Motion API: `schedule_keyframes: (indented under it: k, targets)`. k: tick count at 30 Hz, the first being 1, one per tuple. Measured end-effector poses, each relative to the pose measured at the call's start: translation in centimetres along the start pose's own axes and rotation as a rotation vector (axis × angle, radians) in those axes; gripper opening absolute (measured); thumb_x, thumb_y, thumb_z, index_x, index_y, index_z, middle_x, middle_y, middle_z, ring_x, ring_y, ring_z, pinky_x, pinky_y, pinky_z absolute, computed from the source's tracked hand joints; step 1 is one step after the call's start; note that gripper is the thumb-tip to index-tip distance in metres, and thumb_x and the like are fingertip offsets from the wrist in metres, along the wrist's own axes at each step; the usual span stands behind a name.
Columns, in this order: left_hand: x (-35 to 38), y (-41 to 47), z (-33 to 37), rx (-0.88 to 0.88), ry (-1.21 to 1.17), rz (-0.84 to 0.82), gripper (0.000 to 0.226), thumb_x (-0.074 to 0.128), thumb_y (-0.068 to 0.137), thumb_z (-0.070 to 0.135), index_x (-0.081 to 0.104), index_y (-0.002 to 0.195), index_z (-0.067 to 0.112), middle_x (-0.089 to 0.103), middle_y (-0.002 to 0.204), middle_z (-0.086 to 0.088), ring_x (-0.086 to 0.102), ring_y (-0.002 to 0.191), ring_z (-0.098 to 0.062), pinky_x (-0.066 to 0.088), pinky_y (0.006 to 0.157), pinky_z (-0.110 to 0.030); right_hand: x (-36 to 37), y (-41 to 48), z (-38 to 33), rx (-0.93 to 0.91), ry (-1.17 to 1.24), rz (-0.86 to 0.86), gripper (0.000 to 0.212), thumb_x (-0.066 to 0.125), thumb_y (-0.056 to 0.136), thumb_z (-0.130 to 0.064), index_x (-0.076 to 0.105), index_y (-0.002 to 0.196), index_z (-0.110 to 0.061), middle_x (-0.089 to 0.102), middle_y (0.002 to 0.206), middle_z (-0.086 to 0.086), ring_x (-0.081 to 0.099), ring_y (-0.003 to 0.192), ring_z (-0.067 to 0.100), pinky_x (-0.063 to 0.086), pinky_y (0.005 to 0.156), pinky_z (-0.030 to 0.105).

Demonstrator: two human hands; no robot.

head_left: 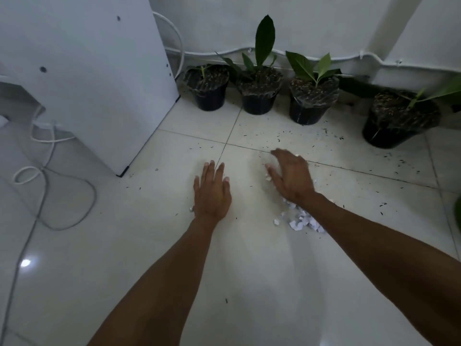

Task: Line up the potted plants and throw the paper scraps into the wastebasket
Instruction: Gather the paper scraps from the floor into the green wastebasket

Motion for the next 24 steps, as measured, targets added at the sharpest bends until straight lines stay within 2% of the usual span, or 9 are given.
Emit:
schedule_keyframes:
  k: [2,4,8,12,14,16,18,21,24]
  targets:
    - [-1.4,-1.0,-2.4,-0.049,0.000,0.024,0.054,0.036,0.098,0.017,0.042,0.150,0.007,0.035,0.159,-0.017,0.025,0.151,-0.031,0.028,0.119,-0.052,1.7,-0.2,-4.0,-0.150,-0.046,-0.114,0.050,0.034,0.103,-0.044,0.047,0.144,-0.020,0.048,0.151,0.005,0.040,0.143,0.023,0.022,0.120,0.051]
    - [-2.8,-2.1,-5.0,-0.138,0.063,-0.019,0.051,0.039,0.100,0.008,0.041,0.151,0.007,0.034,0.160,-0.016,0.024,0.151,-0.032,0.031,0.118,-0.047,3.8,-0.6,-8.1,-0.288,-0.074,-0.211,0.046,0.036,0.103,-0.037,0.049,0.144,-0.019,0.046,0.153,0.003,0.037,0.145,0.021,0.019,0.121,0.047]
    - [-5.1,-5.2,-9.1,-0.247,0.282,-0.127,0.050,0.034,0.106,0.023,0.032,0.155,0.017,0.024,0.165,-0.009,0.017,0.154,-0.027,0.030,0.116,-0.045,8.0,-1.9,-14.4,-0.466,-0.015,-0.309,0.044,0.043,0.101,-0.016,0.050,0.144,-0.009,0.044,0.154,0.011,0.038,0.145,0.026,0.024,0.120,0.044]
    - [-6.2,-7.5,-11.4,-0.338,0.321,-0.219,0.055,0.031,0.107,0.034,0.021,0.159,0.018,0.015,0.167,-0.012,0.013,0.154,-0.029,0.027,0.118,-0.046,10.5,-3.4,-17.5,-0.585,-0.044,-0.398,0.043,0.038,0.105,-0.023,0.050,0.144,-0.011,0.042,0.156,0.007,0.035,0.147,0.021,0.021,0.122,0.043]
    - [-6.2,-7.8,-11.5,-0.339,0.331,-0.245,0.058,0.030,0.107,0.037,0.017,0.160,0.018,0.012,0.167,-0.013,0.012,0.154,-0.030,0.025,0.119,-0.046,10.8,-3.6,-17.4,-0.651,-0.117,-0.369,0.038,0.043,0.103,-0.019,0.058,0.137,-0.012,0.050,0.150,0.006,0.044,0.142,0.019,0.021,0.121,0.044]
    - [-5.7,-7.6,-11.1,-0.330,0.343,-0.253,0.060,0.028,0.106,0.040,0.014,0.160,0.019,0.009,0.167,-0.014,0.010,0.154,-0.031,0.023,0.119,-0.048,10.4,-3.6,-16.3,-0.728,-0.197,-0.250,0.031,0.058,0.095,-0.013,0.069,0.124,-0.013,0.065,0.135,0.005,0.059,0.129,0.021,0.029,0.117,0.049]
    - [-4.7,-7.4,-10.1,-0.321,0.360,-0.253,0.062,0.026,0.106,0.045,0.011,0.160,0.020,0.007,0.167,-0.016,0.008,0.155,-0.032,0.021,0.119,-0.053,9.6,-3.4,-14.5,-0.757,-0.289,-0.192,0.029,0.066,0.089,-0.012,0.073,0.117,-0.015,0.070,0.126,0.003,0.064,0.122,0.020,0.033,0.115,0.053]
    - [-2.5,-6.5,-7.9,-0.287,0.367,-0.241,0.064,0.023,0.105,0.049,0.008,0.161,0.023,0.004,0.168,-0.016,0.005,0.155,-0.033,0.017,0.119,-0.058,7.4,-3.0,-10.7,-0.735,-0.393,-0.123,0.033,0.071,0.081,-0.012,0.074,0.114,-0.012,0.072,0.121,0.004,0.066,0.118,0.022,0.034,0.113,0.058]
    - [0.1,-5.0,-4.4,-0.210,0.337,-0.217,0.063,0.024,0.104,0.048,0.014,0.161,0.023,0.010,0.167,-0.016,0.009,0.155,-0.032,0.015,0.118,-0.063,5.1,-2.7,-5.6,-0.619,-0.464,-0.118,0.035,0.070,0.080,-0.015,0.073,0.115,-0.011,0.071,0.122,0.005,0.065,0.120,0.027,0.037,0.109,0.061]
Point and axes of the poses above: each hand's wrist, its own y-axis towards the middle knuckle, its own x-axis out of the palm, z = x × y, the point moved 3 cm from there along y, towards the middle knuckle
